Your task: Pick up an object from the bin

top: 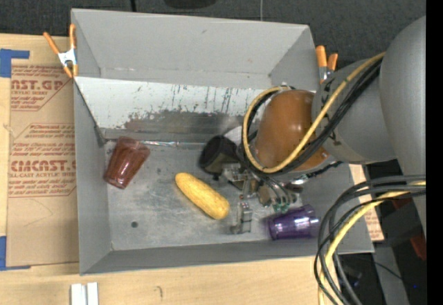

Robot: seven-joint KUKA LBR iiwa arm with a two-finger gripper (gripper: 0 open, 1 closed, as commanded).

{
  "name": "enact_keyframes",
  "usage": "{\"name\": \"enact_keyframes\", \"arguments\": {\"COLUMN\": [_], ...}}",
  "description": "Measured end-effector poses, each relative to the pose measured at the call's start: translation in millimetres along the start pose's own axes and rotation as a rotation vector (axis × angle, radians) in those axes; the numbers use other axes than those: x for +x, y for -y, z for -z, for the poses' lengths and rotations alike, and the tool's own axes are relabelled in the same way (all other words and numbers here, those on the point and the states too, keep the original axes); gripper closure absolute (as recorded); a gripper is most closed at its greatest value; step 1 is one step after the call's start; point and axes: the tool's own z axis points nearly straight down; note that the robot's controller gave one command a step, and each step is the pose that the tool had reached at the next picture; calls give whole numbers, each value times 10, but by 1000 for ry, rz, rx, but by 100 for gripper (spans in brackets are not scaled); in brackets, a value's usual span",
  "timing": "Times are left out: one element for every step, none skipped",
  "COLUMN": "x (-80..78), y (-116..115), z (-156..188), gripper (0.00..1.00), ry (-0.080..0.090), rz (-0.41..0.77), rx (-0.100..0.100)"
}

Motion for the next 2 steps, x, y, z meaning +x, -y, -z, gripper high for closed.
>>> {"name": "enact_keyframes", "arguments": {"x": [-167, -246], "y": [-276, -559], "z": [0, 5], "gripper": [0, 100], "ry": [1, 3], "rz": [59, 234], "rx": [3, 1]}}
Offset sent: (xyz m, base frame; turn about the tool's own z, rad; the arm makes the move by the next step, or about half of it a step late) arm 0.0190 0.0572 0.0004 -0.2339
